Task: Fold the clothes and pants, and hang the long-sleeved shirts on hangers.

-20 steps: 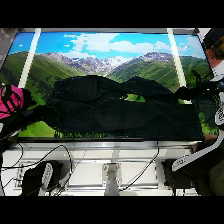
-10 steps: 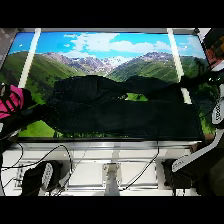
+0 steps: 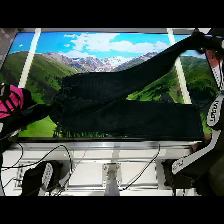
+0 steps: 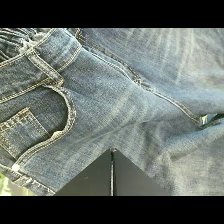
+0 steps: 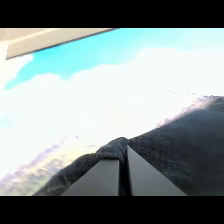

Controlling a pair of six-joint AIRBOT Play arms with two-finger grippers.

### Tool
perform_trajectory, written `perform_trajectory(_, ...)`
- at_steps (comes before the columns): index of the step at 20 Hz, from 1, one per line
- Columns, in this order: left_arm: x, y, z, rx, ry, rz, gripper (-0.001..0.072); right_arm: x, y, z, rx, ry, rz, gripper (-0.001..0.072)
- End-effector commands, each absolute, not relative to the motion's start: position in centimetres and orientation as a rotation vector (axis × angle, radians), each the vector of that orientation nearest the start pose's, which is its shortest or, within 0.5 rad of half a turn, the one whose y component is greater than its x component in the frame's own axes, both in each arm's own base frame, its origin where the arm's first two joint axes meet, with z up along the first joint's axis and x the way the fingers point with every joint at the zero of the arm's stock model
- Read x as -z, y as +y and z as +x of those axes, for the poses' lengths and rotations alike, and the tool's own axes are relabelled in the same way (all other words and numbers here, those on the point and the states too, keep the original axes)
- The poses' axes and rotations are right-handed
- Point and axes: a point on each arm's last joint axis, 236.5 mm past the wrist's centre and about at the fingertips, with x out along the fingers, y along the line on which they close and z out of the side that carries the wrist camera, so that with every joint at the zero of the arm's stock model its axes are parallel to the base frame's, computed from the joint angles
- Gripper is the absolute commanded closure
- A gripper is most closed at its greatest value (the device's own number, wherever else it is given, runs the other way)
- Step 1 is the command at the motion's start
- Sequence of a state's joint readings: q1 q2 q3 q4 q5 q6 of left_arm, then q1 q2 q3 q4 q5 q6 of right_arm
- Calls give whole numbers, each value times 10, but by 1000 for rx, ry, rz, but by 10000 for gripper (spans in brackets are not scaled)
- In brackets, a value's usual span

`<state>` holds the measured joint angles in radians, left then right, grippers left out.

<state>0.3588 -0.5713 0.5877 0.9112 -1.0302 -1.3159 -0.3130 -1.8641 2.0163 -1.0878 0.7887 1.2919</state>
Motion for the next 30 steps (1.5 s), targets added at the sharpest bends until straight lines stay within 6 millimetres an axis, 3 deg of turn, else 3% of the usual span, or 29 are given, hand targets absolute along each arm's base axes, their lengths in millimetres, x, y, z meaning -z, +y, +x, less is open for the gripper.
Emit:
perform_trajectory(1,-67,-25,286,130,828,-517,686,-94,-127,630,36,622,260,701)
perform_trajectory(3,-67,-25,286,130,828,-517,686,-101,-130,629,48,615,289,703)
perform_trajectory(7,-67,-25,286,130,827,-517,686,-136,-136,619,74,603,237,704)
perform_trajectory(12,-67,-25,286,129,827,-516,686,-92,-155,533,260,996,250,705)
perform_trajectory(14,-67,-25,286,129,827,-516,686,-100,-151,510,275,1057,254,705)
perform_trajectory(16,-68,-25,287,128,824,-516,686,-125,-150,493,294,1052,232,704)
perform_trajectory(18,-70,-22,290,118,806,-514,686,-136,-146,458,313,1135,223,704)
perform_trajectory(21,-74,-16,296,99,772,-510,686,-130,-127,393,307,1369,244,703)
perform_trajectory(23,-75,-14,297,93,764,-507,686,-122,-112,366,294,1464,245,703)
perform_trajectory(25,-74,-14,297,92,764,-506,686,-111,-108,354,292,1512,242,703)
perform_trajectory(27,-75,-14,298,92,764,-506,686,-94,-118,360,322,1522,226,703)
perform_trajectory(28,-75,-14,298,92,763,-506,686,-83,-125,374,331,1498,212,703)
perform_trajectory(30,-75,-13,298,90,760,-506,686,-60,-147,424,354,1362,160,703)
